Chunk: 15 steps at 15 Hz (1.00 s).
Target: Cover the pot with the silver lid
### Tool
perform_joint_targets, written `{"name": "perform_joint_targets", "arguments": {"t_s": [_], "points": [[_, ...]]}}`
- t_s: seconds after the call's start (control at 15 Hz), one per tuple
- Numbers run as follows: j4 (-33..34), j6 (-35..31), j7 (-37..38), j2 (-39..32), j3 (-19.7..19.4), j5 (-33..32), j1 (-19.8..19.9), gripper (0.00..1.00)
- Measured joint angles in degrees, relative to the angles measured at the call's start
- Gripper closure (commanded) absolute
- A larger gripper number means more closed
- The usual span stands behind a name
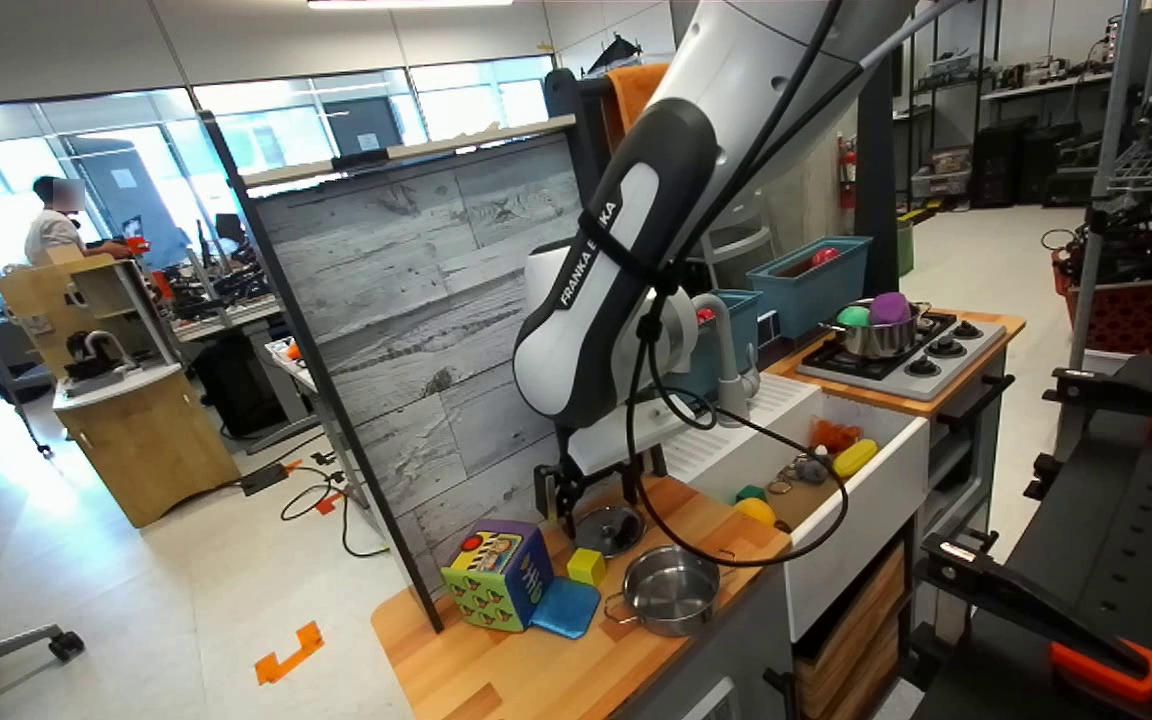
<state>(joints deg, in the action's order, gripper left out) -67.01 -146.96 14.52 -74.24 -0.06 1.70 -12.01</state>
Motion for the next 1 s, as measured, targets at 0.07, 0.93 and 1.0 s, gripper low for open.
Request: {"name": "perform_joint_targets", "arguments": {"t_s": [0.07, 0.93, 1.0], "points": [[0.2, 0.0, 0.2, -0.2, 0.0, 0.0, 0.0, 0.36], [2.7, 0.9, 1.9, -1.1, 0.3, 0.0, 0.0, 1.0], [2.7, 0.9, 2.0, -1.1, 0.3, 0.0, 0.0, 1.0]]}}
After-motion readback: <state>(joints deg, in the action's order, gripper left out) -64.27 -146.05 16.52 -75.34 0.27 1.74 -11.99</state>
